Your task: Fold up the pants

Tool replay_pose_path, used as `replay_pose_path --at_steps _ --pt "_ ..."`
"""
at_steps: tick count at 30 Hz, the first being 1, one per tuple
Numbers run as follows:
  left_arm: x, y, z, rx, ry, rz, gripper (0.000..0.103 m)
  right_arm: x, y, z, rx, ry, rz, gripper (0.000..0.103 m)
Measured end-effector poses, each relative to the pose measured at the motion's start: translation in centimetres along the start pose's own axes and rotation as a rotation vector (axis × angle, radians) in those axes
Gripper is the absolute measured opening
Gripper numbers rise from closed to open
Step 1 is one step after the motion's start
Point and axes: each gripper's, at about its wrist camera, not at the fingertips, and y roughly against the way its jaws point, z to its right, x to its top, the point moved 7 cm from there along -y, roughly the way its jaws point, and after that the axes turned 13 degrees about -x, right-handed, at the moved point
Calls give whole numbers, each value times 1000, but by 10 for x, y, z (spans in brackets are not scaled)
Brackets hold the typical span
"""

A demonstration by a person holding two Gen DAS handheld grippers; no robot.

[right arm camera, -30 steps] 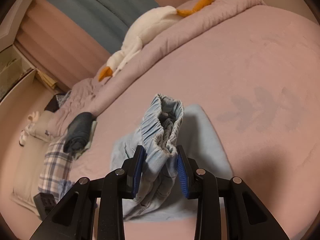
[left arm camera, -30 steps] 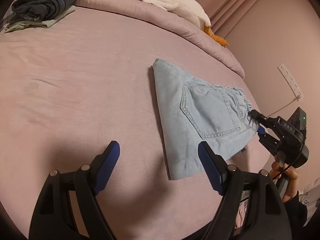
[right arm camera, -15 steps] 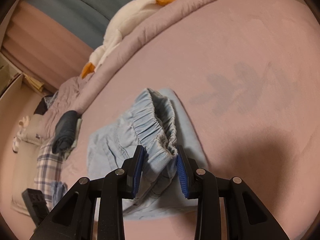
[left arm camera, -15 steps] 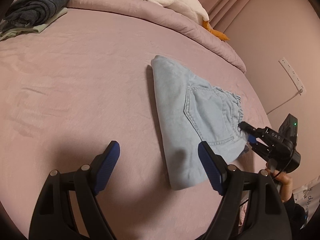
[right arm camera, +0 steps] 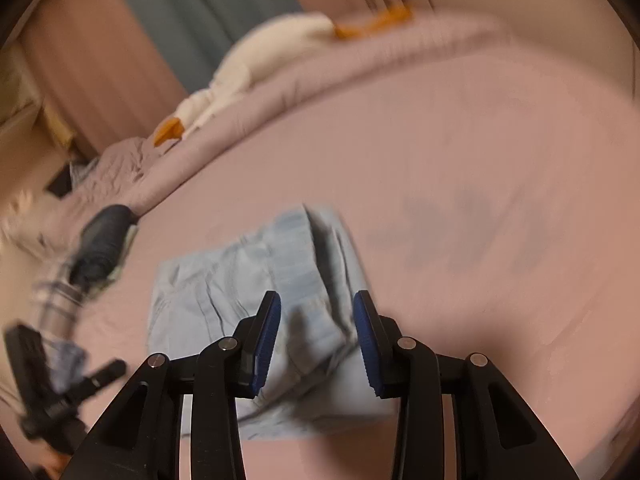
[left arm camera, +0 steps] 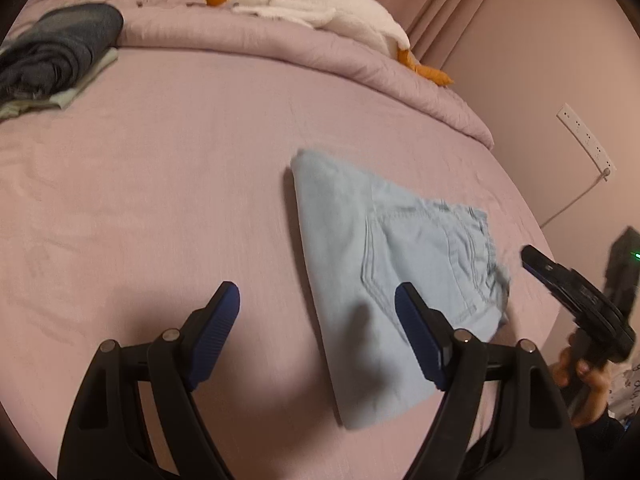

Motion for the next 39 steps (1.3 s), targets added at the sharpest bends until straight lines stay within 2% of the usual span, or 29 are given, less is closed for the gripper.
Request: replay_pose_path --at_steps 2,5,7,9,12,13,15,16,20,23,28,33,35,37,39 --pt "8 -2 1 -11 -8 11 76 3 8 -13 11 74 36 38" --pt "20 -9 4 -22 -34 15 66 -2 8 -36 32 204 45 38" --pt "29 -16 7 -40 -47 9 47 -12 3 -49 52 266 23 38" --pt "38 -25 11 -56 -70 -10 37 -21 -2 -58 77 292 -7 38" --pt "49 -42 13 -55 -104 -32 27 -33 -4 -67 97 329 -20 37" --pt "52 -48 13 -55 -113 -45 21 -36 -2 -70 112 342 -22 37" --pt "56 -62 11 -49 -136 -75 15 -41 1 -80 164 362 -33 36" --pt "56 -67 11 -50 -144 -89 14 -44 2 -89 192 380 -35 34" --pt "56 -93 -4 -24 -146 -176 14 -59 4 -125 297 458 -54 33" --pt "54 -106 -15 -24 -134 -224 15 -78 -4 -147 341 529 -96 33" --pt "54 -109 -16 -15 -173 -233 14 -107 -24 -157 323 616 -187 33" --pt "54 -99 -13 10 -147 -199 14 -101 -18 -153 336 612 -212 33" --pt "49 -89 -8 21 -164 -184 13 -92 -9 -144 376 565 -224 33" --pt "43 -76 0 1 -170 -166 11 -77 3 -132 384 510 -187 33" --pt "34 -66 6 -13 -176 -156 11 -53 10 -114 353 452 -123 33"
